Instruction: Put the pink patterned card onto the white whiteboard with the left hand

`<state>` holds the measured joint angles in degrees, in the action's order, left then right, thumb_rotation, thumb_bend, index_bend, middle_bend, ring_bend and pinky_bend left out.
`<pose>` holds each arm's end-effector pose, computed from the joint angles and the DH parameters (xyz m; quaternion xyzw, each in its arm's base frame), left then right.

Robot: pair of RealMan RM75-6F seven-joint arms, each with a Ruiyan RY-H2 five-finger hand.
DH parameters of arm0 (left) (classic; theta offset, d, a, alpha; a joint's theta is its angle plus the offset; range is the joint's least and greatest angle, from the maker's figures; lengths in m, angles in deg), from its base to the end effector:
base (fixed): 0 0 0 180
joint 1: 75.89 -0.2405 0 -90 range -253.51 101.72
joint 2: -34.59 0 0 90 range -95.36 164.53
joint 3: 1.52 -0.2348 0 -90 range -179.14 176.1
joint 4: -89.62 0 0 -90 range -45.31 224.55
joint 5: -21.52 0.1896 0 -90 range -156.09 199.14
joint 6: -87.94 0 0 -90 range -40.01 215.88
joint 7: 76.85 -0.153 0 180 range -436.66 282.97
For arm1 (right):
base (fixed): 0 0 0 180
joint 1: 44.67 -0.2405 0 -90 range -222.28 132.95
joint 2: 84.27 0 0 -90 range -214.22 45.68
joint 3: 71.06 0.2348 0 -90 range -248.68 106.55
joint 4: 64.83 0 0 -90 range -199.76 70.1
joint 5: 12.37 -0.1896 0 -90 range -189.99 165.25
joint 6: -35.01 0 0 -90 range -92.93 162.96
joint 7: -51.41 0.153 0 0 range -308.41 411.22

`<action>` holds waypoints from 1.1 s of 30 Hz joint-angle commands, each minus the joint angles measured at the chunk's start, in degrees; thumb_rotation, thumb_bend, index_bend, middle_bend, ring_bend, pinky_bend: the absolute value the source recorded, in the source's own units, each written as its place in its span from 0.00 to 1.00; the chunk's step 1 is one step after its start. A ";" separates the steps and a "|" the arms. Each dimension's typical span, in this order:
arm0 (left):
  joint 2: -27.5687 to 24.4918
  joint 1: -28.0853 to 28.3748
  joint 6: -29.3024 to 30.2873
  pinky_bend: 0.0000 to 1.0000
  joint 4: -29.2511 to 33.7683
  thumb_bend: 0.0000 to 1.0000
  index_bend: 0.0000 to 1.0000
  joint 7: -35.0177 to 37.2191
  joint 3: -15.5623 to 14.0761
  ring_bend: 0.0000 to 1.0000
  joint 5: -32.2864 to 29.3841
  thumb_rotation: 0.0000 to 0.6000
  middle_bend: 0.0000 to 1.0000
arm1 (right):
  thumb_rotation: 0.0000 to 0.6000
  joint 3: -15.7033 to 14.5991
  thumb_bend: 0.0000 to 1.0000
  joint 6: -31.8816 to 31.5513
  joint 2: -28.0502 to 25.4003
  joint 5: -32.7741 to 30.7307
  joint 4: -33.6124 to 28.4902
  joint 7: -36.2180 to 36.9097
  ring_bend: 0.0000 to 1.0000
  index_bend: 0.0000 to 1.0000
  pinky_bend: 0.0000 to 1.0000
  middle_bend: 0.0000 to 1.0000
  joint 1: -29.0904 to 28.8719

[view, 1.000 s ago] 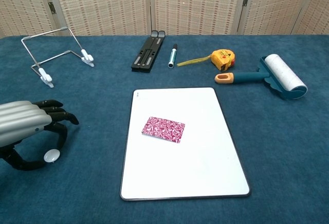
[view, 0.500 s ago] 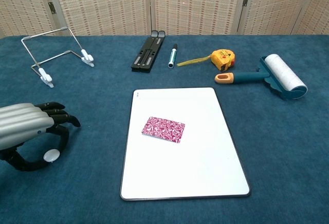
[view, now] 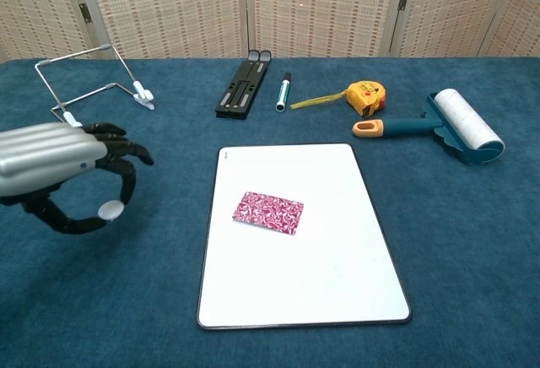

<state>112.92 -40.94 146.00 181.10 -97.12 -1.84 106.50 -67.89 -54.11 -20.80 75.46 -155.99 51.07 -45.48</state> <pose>-0.1638 0.2704 0.0230 -0.8312 -0.2554 -0.3226 0.3740 -0.2913 -0.1674 0.1822 0.5823 -0.3674 0.3858 0.6141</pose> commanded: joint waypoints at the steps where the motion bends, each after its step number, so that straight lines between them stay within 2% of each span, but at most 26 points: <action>1: 0.62 2.32 -1.75 0.00 1.40 0.42 0.51 0.58 2.23 0.16 -0.37 1.00 0.19 | 1.00 0.01 0.37 0.04 0.00 -0.19 0.04 0.05 0.14 0.07 0.04 0.12 0.07; 8: 4.85 7.18 -6.36 0.00 2.43 0.42 0.51 -3.63 5.43 0.16 -2.96 1.00 0.19 | 1.00 0.20 0.37 0.09 -0.30 -0.96 0.18 0.25 0.14 0.07 0.04 0.12 0.32; 13: 9.75 10.77 -9.27 0.00 0.61 0.42 0.51 -6.68 7.68 0.16 -6.05 1.00 0.19 | 1.00 0.34 0.37 0.17 -0.62 -1.05 -0.14 0.13 0.14 0.07 0.04 0.12 0.26; 22: 16.32 17.07 -13.28 0.00 -3.00 0.42 0.51 -16.25 11.20 0.15 -17.65 1.00 0.19 | 1.00 0.64 0.37 0.96 -0.58 -2.34 0.28 0.59 0.14 0.07 0.04 0.12 0.23; 33: 21.65 22.68 -13.36 0.00 -7.69 0.42 0.51 -22.89 11.52 0.15 -29.00 1.00 0.19 | 1.00 0.97 0.37 1.53 -0.65 -3.18 0.77 1.16 0.14 0.07 0.04 0.12 0.13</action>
<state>133.92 -18.96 132.52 173.97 -119.33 9.73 78.31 -66.92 -52.61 -21.45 72.30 -155.23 52.22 -45.35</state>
